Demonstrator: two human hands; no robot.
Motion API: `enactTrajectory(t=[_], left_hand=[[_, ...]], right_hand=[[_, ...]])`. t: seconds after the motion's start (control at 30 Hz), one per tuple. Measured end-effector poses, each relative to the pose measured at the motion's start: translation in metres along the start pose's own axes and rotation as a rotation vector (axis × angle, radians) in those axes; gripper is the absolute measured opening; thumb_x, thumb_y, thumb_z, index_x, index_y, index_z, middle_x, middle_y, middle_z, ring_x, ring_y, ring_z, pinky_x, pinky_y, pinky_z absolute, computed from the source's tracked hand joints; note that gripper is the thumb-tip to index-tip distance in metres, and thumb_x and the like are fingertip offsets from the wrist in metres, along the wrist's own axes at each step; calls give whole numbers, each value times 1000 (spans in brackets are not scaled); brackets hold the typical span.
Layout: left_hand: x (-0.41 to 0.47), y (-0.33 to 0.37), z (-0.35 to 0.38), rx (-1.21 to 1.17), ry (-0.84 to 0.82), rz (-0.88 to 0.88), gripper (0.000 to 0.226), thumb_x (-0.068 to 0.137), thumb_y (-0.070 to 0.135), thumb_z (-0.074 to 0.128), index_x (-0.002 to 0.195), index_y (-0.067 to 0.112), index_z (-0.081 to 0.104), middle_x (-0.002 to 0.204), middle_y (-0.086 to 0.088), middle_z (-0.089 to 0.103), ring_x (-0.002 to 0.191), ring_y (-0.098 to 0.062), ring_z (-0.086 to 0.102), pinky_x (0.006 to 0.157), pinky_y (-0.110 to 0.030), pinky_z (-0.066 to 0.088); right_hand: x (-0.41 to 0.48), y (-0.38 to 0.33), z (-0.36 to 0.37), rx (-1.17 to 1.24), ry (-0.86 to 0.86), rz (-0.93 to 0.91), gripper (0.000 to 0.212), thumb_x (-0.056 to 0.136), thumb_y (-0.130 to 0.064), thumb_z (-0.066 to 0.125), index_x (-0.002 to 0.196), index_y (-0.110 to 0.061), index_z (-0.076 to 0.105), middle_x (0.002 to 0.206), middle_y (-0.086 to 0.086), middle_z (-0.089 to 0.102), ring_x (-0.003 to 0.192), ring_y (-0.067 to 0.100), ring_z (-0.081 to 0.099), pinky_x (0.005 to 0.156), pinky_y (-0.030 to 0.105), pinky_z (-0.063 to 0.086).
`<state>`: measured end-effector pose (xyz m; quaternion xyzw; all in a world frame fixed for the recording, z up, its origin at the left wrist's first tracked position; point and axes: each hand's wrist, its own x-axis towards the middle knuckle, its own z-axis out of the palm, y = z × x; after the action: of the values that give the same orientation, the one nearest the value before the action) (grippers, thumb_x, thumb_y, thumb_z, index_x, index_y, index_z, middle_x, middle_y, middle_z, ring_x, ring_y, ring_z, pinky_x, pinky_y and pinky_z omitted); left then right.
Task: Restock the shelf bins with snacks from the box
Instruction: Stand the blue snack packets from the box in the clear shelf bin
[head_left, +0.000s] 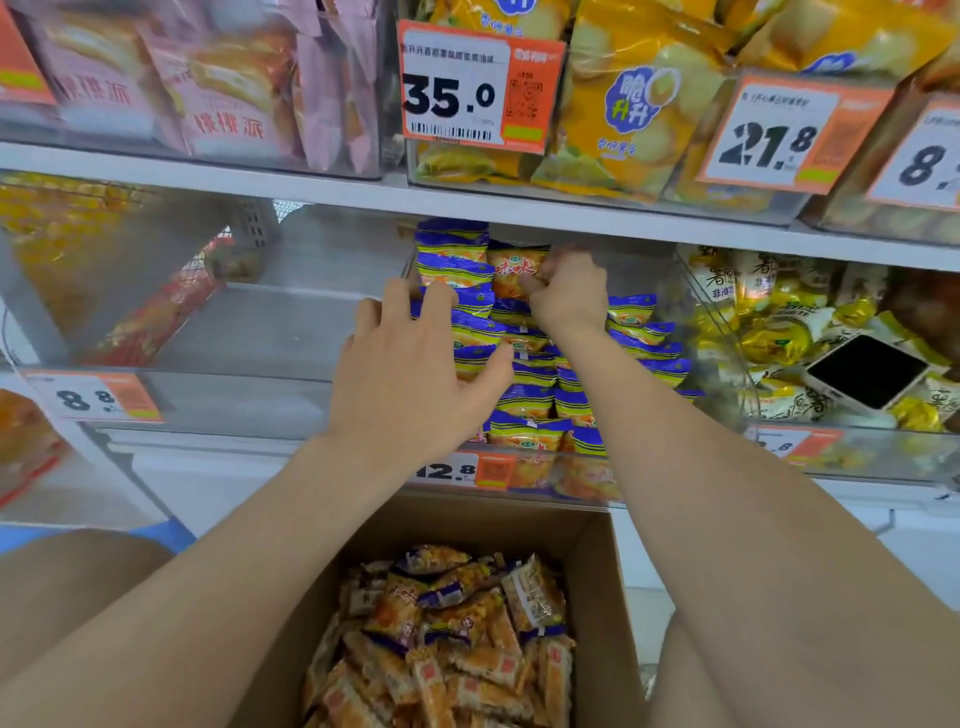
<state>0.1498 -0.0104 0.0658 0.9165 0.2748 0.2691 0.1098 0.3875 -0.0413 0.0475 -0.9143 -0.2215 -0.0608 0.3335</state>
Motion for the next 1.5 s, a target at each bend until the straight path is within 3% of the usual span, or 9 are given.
enactTrajectory(t=[0.27,0.43,0.53,0.67,0.77,0.9,1.2,1.37,1.5], left_hand=[[-19,-7,-9,-122,163,122,61,88,59,59,131,16,54,137,-8,47,129,-32,42,101,-44,41],[-60,4,-26,-183,273,352,21,89,27,66,85,17,47,84,2,50,80,-19,43,65,-28,35],[-96,6,-13,-52,-75,373,29,92,42,59,80,27,38,66,9,44,59,-15,44,49,-27,32],[-121,-9,32,282,-850,316,22,99,46,52,94,25,53,89,5,55,82,-21,61,74,-40,57],[-124,-28,75,357,-1058,222,33,101,43,55,125,20,59,111,-3,62,98,-26,64,86,-42,58],[-134,-60,131,321,-1062,77,81,97,34,65,163,19,21,159,-14,35,143,-39,41,115,-53,42],[-169,-83,202,25,-888,-175,94,78,9,79,155,12,25,150,-11,18,132,-40,46,111,-45,47],[-167,-91,208,-52,-903,-223,55,89,34,73,138,19,54,138,-12,52,131,-40,50,113,-48,43],[-176,-99,203,-58,-951,-187,37,87,34,80,107,24,50,125,-6,41,113,-34,52,95,-39,47]], right_hand=[[-52,-1,-33,-214,-72,-189,21,98,-21,60,113,-13,73,102,14,71,95,35,69,84,50,61],[-128,-1,-84,-114,-33,-379,17,92,-20,57,100,-20,72,70,-2,67,65,22,65,65,36,56],[-176,0,-109,-103,-146,-462,11,87,-22,60,82,-22,69,51,-10,51,51,5,52,60,31,53],[-221,17,-109,-259,-515,-551,10,89,-27,59,82,-26,66,63,-13,55,63,7,56,60,32,55],[-243,42,-88,-453,-720,-601,11,94,-25,53,89,-22,62,81,-2,55,75,23,59,59,36,50],[-252,68,-63,-721,-940,-593,16,100,-18,52,84,-18,52,81,5,53,67,24,56,51,34,42],[-229,77,-52,-779,-1069,-557,7,100,-16,52,98,-15,59,89,7,55,72,26,60,53,36,45],[-222,75,-54,-752,-1081,-561,10,102,-18,51,97,-14,58,92,7,54,75,27,62,59,41,49],[-227,73,-56,-756,-1111,-555,15,103,-18,49,107,-12,63,95,9,59,72,26,60,56,38,45]])
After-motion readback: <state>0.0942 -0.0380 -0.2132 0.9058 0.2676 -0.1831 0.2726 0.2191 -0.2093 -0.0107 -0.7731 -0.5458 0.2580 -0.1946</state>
